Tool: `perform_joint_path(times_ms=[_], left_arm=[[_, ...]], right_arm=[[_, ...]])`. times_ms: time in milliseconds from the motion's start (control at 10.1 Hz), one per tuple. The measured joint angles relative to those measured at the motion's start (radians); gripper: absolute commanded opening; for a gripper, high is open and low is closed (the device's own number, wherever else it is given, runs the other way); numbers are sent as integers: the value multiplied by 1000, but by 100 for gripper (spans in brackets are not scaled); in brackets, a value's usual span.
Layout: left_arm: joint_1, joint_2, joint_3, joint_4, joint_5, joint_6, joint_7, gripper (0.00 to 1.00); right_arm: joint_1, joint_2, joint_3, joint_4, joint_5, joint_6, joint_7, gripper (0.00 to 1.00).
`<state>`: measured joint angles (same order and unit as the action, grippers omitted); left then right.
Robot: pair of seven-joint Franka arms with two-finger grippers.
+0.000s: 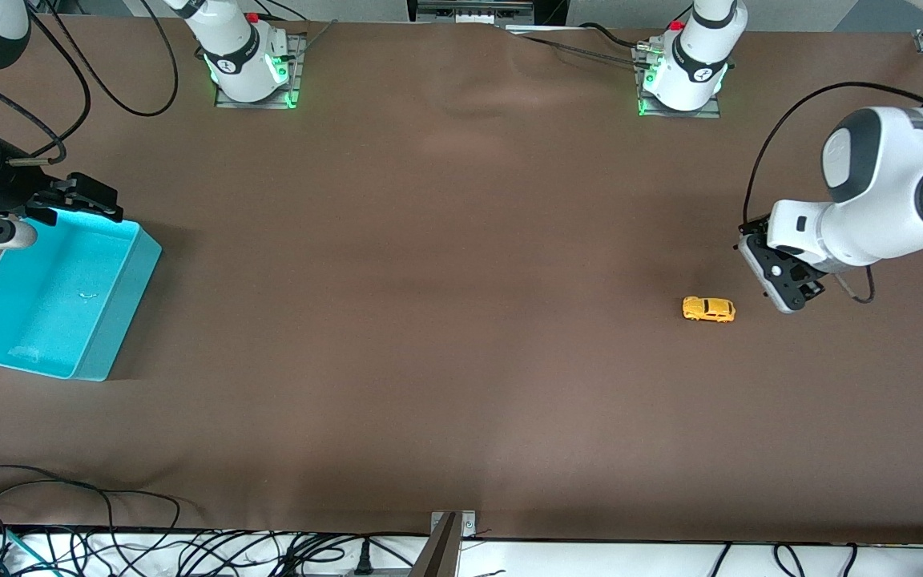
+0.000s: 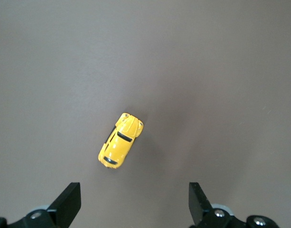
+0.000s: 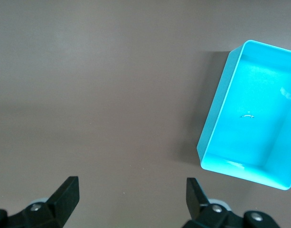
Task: Wind up and store yellow beetle car
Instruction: 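Lower the left gripper over the yellow beetle car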
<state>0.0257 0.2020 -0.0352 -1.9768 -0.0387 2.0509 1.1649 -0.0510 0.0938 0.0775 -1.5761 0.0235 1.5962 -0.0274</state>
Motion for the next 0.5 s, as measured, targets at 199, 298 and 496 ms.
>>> perform_joint_path(times_ms=[199,298,496], left_arm=[[30,78,1,-49,0,126,233,100],[44,127,1,-51,0,188,336,100],[52,195,0,-54,0,278,426,100]], right_arm=[[0,1,0,0,0,0,0,100],[0,1,0,0,0,0,0,100],[0,4,0,0,0,0,0,100]])
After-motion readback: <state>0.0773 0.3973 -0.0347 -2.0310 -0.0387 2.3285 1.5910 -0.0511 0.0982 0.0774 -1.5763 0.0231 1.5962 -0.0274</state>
